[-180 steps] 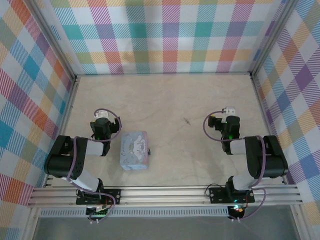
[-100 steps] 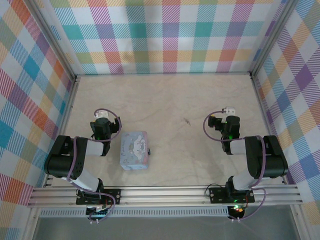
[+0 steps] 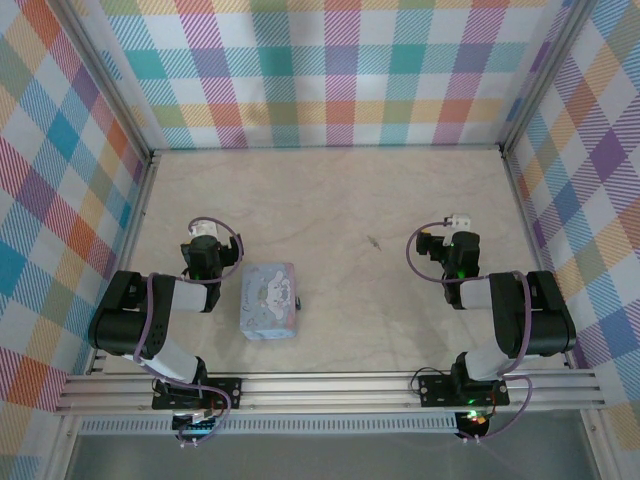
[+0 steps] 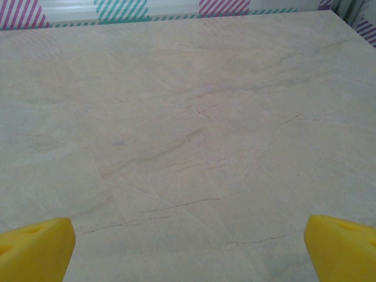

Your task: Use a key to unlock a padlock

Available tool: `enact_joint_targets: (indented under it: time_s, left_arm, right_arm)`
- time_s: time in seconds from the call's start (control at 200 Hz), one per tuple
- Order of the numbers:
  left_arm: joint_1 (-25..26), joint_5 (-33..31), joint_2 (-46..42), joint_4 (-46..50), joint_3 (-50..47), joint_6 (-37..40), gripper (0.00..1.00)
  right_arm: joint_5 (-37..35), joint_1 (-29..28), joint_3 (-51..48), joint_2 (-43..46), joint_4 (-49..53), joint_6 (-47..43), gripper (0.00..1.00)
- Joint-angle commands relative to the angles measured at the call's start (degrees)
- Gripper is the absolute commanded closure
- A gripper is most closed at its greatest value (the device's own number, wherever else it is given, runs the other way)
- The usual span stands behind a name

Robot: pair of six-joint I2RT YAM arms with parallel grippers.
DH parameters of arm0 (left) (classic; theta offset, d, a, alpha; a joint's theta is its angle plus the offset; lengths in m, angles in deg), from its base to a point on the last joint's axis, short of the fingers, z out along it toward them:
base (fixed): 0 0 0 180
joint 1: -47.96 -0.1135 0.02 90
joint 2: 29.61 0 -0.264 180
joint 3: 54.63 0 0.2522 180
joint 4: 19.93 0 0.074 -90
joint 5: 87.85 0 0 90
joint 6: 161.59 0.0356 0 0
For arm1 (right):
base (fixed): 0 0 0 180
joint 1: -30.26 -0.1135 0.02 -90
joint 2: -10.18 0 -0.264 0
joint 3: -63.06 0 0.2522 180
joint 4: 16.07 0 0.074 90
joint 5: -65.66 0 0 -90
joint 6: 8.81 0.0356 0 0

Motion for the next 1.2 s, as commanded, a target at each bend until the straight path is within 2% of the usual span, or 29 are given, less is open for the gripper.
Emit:
enact_joint_targets:
  time_s: [0.0, 0.24, 0.405, 0.485, 0.55, 0.605, 0.67, 0.775, 0.85, 0.895, 0.94, 1.095, 1.195]
  left_arm:
    - [-0.1, 0.5, -0.2, -1.5, 0.7, 0.5, 0.00]
    - [-0.2, 0.1, -0.5, -1.7, 0.6, 0.4, 0.00]
    - [-0.3, -1.5, -6.5, 14.5, 6.9, -0.3, 0.00]
    - [-0.2, -1.2, -9.8, 18.5, 8.3, -0.2, 0.00]
    - [-0.3, -1.0, -12.8, 21.3, 9.1, -0.4, 0.00]
    - [-0.3, -1.4, -14.9, 24.1, 10.5, -1.0, 0.00]
    - [-0.3, -1.6, -17.2, 27.6, 12.6, -3.2, 0.00]
    - [-1.1, 4.8, -20.7, 33.4, 16.1, -9.5, 0.00]
    - [-1.7, 5.8, -22.4, 42.5, 19.9, -19.7, 0.00]
    - [-2.1, 9.3, -23.0, 46.2, 21.1, -22.1, 0.00]
    - [-2.1, 12.8, -23.5, 49.7, 22.1, -23.1, 0.00]
    - [-1.9, 21.9, -25.9, 59.7, 21.2, -26.5, 0.00]
    - [-1.3, 23.6, -30.2, 65.8, 18.5, -28.5, 0.00]
  right_arm:
    - [0.5, 0.3, 1.1, 0.2, -1.3, 0.6, 0.00]
    - [-1.0, 0.3, 1.3, 1.2, -0.5, 1.1, 0.00]
    - [0.6, 0.4, 0.0, 2.2, -1.6, 0.6, 0.00]
    - [1.5, 0.3, 0.1, 3.5, -0.7, -0.1, 0.00]
    - [-1.1, 0.3, 3.4, 7.7, 9.0, 1.3, 0.00]
    - [-0.5, 0.8, 6.6, 10.8, 17.2, 1.6, 0.00]
    - [1.3, 0.8, 7.9, 13.9, 19.9, 1.9, 0.00]
    - [4.3, 0.9, 10.8, 18.8, 25.7, 5.9, 0.00]
    - [5.8, 0.9, 14.8, 21.9, 35.5, 15.7, 0.00]
    - [4.4, 0.9, 18.1, 23.0, 45.3, 24.4, 0.00]
    - [9.7, 1.9, 20.5, 23.1, 49.6, 26.5, 0.00]
    - [28.1, 1.9, 24.3, 22.0, 54.0, 27.5, 0.00]
    - [30.9, -0.8, 26.9, 21.8, 60.8, 27.7, 0.00]
